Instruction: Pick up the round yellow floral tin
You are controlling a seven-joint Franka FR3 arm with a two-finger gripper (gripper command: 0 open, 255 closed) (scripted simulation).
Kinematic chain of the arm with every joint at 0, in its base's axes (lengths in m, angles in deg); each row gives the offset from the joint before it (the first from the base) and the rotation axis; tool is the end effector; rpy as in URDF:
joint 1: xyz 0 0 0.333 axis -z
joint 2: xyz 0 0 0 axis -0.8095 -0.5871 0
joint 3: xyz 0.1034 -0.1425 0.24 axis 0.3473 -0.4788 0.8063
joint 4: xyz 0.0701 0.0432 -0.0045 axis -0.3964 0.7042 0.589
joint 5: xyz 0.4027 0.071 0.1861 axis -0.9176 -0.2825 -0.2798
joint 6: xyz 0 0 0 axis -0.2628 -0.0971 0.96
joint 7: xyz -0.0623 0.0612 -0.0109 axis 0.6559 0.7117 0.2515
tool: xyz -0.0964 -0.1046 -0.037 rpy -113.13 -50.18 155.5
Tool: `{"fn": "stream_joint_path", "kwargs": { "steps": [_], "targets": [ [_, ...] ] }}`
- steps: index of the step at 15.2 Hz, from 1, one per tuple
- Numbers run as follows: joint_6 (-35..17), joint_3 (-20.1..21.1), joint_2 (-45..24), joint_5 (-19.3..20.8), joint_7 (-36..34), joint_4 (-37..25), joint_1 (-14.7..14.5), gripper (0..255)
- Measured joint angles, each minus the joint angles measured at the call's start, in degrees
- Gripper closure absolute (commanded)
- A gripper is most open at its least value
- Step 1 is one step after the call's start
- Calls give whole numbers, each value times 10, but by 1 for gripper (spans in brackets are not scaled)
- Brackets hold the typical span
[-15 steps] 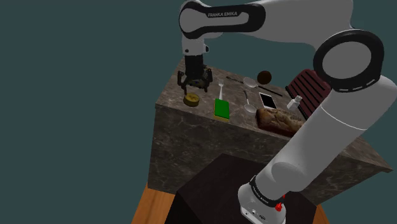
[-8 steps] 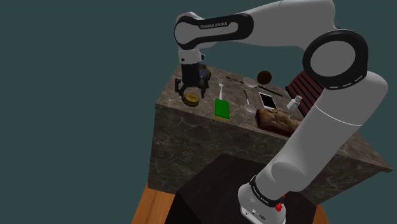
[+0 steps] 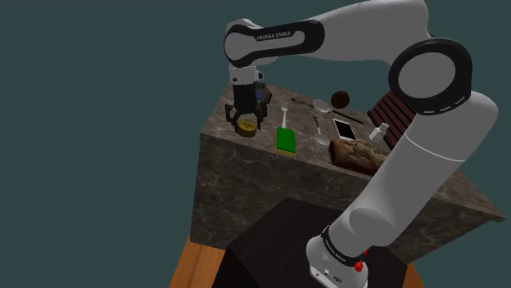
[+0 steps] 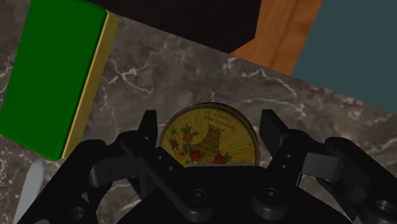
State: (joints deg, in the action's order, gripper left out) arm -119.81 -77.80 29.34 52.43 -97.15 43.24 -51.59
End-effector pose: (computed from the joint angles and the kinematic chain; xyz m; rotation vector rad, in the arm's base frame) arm 0.5655 0.0449 0.3290 2.8213 -0.8326 -0.6309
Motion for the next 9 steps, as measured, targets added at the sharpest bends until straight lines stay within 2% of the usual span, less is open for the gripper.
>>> {"fn": "stream_joint_path", "kwargs": {
  "steps": [5,9],
  "targets": [
    [0,0,0,0,0,0,0,255],
    [23,0,5,-1,-1,-17,0,255]
  ]
}}
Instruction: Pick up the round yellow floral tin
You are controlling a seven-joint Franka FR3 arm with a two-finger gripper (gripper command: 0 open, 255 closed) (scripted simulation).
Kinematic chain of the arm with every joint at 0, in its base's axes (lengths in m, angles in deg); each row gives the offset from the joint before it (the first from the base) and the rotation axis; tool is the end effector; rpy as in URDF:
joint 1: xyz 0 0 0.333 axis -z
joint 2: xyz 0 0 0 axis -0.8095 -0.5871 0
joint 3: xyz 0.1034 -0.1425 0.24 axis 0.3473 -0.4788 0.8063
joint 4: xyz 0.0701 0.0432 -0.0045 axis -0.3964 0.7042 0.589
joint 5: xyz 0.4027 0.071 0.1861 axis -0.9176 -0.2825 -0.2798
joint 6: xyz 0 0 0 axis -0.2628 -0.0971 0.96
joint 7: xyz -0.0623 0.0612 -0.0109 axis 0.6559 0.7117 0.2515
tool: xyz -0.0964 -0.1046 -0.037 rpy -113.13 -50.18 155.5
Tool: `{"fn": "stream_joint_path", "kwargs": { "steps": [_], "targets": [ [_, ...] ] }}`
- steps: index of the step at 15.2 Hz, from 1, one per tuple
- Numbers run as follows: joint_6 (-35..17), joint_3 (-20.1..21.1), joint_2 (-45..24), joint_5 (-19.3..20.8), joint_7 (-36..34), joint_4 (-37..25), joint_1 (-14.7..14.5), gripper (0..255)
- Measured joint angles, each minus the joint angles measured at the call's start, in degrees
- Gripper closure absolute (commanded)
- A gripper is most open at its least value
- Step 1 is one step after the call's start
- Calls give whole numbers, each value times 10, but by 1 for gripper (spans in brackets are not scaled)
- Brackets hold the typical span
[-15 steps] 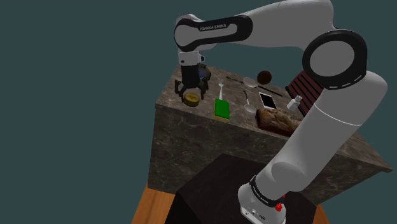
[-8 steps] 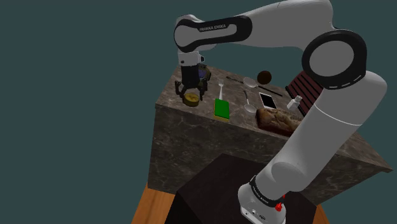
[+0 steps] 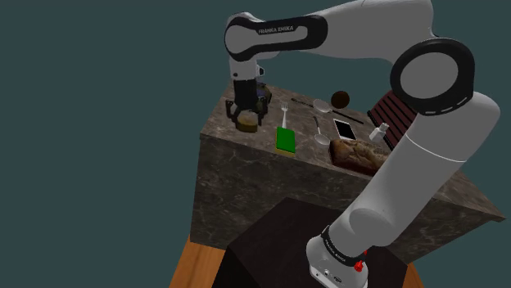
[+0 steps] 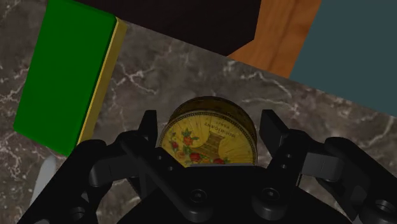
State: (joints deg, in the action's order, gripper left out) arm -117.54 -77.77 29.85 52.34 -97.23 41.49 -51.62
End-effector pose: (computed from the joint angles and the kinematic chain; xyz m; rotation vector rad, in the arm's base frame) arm 0.5673 0.0458 0.3471 2.8210 -0.8331 -0.6313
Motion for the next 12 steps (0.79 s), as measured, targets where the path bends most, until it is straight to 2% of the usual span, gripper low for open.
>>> {"fn": "stream_joint_path", "kwargs": {
  "steps": [12],
  "targets": [
    [85,0,13,-1,0,-72,1,255]
  ]
}}
